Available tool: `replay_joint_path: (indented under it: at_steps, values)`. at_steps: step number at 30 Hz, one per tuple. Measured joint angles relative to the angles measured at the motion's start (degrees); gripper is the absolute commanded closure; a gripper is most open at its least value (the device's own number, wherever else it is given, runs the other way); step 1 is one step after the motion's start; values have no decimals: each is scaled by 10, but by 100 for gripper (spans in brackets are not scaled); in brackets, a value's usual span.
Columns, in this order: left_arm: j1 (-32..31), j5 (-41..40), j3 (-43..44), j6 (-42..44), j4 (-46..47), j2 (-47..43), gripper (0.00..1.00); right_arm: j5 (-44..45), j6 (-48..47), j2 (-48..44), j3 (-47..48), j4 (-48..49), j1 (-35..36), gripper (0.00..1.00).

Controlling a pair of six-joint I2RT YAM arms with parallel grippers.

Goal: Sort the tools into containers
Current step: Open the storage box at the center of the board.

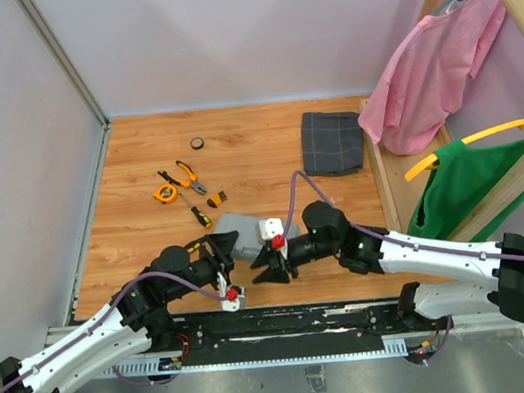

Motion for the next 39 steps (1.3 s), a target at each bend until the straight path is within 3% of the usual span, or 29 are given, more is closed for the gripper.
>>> replay_joint_path:
  at_steps: [8,14,25,39]
  values:
    - [7,-63,4,-14,72,-3,100,-47,52,-1,-38,-37,68,64]
    - [7,-68,4,-15,81,-14,100,-32,49,-21,-38,-63,73,53]
    - [7,-59,4,-15,86,-27,100,75,-112,-157,-17,-122,74,37]
    - [7,-33,1,-14,84,-40,100,150,-263,-87,38,-87,74,42]
